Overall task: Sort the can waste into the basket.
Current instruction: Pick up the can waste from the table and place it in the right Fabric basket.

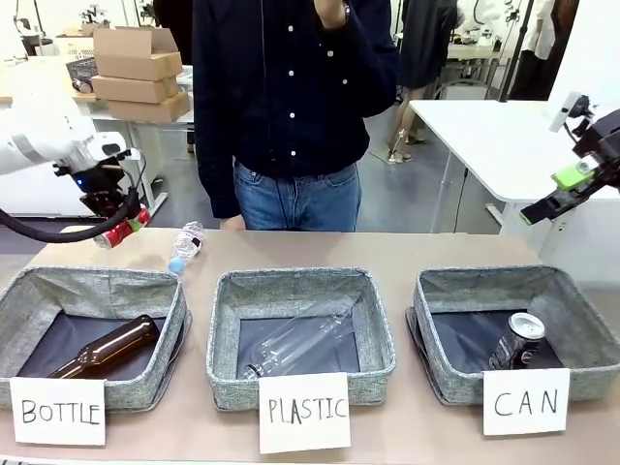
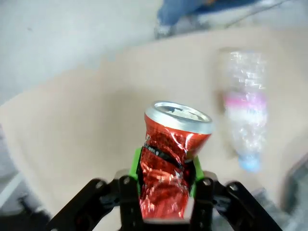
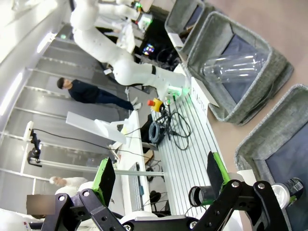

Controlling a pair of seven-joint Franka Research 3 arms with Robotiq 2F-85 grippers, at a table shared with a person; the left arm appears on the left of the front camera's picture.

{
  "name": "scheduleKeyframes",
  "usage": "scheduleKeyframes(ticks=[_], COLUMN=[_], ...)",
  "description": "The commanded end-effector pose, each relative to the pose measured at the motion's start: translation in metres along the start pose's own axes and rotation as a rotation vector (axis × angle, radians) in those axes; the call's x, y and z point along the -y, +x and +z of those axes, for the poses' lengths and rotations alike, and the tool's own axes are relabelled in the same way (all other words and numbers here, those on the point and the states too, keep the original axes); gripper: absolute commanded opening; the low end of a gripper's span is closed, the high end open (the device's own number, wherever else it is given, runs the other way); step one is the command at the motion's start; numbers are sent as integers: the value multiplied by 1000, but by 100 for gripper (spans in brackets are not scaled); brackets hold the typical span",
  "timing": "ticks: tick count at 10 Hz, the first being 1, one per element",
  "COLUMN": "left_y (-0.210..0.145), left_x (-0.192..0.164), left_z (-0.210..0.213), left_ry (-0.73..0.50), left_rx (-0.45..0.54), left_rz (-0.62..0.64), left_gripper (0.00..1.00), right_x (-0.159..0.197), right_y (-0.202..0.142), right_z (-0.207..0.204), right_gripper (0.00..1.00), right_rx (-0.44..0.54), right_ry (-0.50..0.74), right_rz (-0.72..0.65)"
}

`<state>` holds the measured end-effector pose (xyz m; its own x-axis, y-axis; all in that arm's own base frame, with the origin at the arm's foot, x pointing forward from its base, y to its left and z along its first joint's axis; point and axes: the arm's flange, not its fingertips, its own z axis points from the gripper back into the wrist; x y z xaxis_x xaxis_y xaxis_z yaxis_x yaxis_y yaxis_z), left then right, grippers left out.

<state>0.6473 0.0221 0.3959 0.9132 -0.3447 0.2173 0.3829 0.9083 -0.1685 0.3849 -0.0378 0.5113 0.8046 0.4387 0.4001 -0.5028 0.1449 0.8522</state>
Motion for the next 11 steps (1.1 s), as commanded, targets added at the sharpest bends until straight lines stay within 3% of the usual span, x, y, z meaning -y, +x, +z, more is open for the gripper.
scheduleKeyframes(ticks=[1, 3, 4, 5, 6, 7, 10, 11], left_y=[-93, -178, -217, -248, -261, -206, -206, -227], left_x=[58, 101, 118, 130, 132, 127, 127, 128], left_z=[85, 139, 151, 148, 137, 144, 144, 144], left_ry=[-71, -194, -269, -349, -375, -267, -267, -288], left_rx=[100, 261, 289, 198, 163, 279, 279, 275], left_rz=[-150, -369, -492, -638, -660, -507, -507, -552], left_gripper=[33, 33, 33, 33, 33, 33, 33, 44], right_x=[1, 1, 1, 1, 1, 1, 0, -38], right_y=[-1, -1, -1, -1, -1, -1, 0, 5], right_z=[0, 0, 0, 0, 0, 0, 0, 14], right_gripper=[100, 100, 100, 100, 100, 100, 100, 100], right_rx=[-1, -1, -1, -1, -1, -1, 0, 34], right_ry=[-15, -15, -15, -15, -15, -15, -1, -32], right_rz=[27, 27, 27, 27, 27, 27, 0, 48])
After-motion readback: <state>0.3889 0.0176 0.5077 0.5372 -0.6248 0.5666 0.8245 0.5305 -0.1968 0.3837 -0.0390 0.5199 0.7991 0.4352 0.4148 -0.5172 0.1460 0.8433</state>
